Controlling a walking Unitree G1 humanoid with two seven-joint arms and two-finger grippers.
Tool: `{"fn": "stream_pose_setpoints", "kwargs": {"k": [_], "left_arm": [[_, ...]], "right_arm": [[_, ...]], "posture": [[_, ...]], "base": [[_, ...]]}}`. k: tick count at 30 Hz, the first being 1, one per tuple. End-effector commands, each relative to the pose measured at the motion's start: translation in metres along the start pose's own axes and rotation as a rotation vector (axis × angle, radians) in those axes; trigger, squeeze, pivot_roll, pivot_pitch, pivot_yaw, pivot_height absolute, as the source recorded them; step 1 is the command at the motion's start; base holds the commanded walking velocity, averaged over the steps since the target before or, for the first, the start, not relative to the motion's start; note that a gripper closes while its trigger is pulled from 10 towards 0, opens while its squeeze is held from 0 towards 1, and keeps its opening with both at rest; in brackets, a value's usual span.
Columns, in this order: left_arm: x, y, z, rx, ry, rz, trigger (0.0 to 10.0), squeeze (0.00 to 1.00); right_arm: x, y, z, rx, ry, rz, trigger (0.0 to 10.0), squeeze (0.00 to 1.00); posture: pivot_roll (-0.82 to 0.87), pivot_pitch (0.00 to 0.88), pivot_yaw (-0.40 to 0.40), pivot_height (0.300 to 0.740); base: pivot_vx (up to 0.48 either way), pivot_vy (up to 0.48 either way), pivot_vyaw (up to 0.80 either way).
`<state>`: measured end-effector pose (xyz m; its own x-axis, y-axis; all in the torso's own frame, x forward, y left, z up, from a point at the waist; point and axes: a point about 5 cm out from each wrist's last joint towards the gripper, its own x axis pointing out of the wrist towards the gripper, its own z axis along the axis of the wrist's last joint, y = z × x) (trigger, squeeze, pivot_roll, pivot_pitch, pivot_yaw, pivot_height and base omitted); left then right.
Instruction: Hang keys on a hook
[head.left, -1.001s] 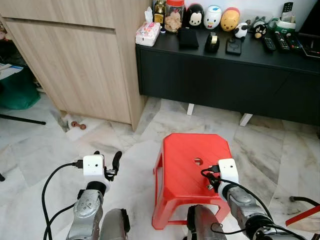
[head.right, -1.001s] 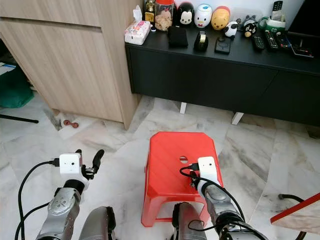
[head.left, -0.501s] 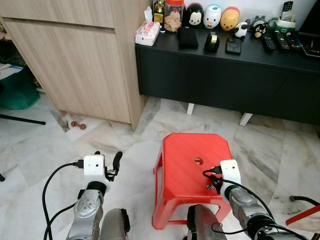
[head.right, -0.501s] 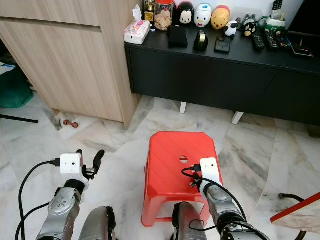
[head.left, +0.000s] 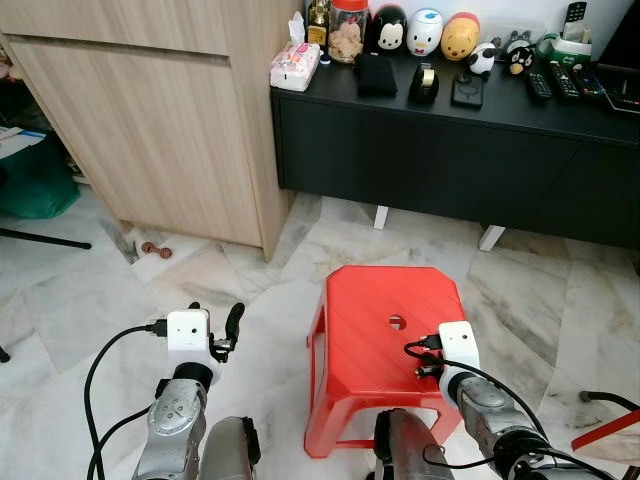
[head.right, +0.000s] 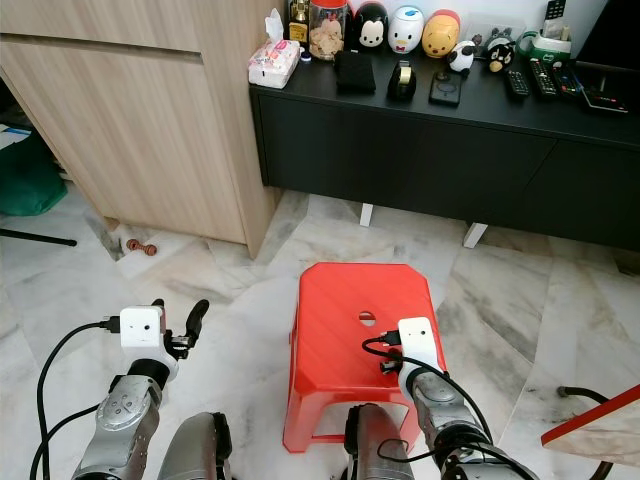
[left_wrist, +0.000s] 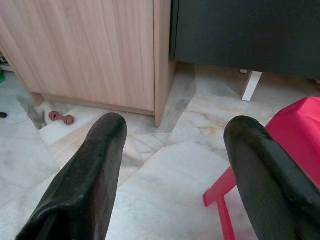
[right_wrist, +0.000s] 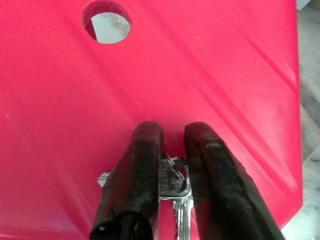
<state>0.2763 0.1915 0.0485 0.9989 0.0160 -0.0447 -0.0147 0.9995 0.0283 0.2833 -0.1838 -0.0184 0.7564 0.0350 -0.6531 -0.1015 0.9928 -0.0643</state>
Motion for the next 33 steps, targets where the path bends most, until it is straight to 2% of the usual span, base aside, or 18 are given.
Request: {"fn": "stream_pose_setpoints", "kwargs": {"k": [1,15,17,18,19,33], "left_arm": [[0.0,-0.001,-0.002,0.025,0.022,-0.014,10.0,0.0],[0.004,-0.003,-0.002,0.03,0.026,-0.018,10.0,0.0],[0.004,-0.003,-0.002,0.03,0.027,-0.017,10.0,0.0],[0.004,-0.003,-0.002,0.03,0.027,-0.017,10.0,0.0],[0.005,-0.003,-0.002,0.03,0.027,-0.017,10.0,0.0],[0.008,-0.003,0.0,0.035,0.024,-0.015,10.0,0.0]], "right_arm": [[-0.001,0.001,-0.012,-0.004,0.05,0.005,10.0,0.0],[0.0,0.0,-0.005,-0.015,0.044,0.019,9.9,0.0],[0.0,0.0,-0.004,-0.015,0.046,0.022,2.9,0.0],[0.0,0.0,-0.004,-0.015,0.046,0.022,0.5,0.0],[0.0,0.0,-0.004,-0.015,0.047,0.022,0.0,0.0],[0.001,-0.001,0.001,-0.005,0.034,0.007,0.0,0.0]], "posture": [[0.03,0.138,-0.048,0.602],[0.02,0.13,-0.049,0.602],[0.02,0.128,-0.05,0.602],[0.02,0.128,-0.05,0.602],[0.02,0.127,-0.05,0.602],[0.02,0.117,-0.049,0.602]], "base": [[0.0,0.0,0.0],[0.0,0.0,0.0],[0.0,0.0,0.0],[0.0,0.0,0.0],[0.0,0.0,0.0],[0.0,0.0,0.0]]}}
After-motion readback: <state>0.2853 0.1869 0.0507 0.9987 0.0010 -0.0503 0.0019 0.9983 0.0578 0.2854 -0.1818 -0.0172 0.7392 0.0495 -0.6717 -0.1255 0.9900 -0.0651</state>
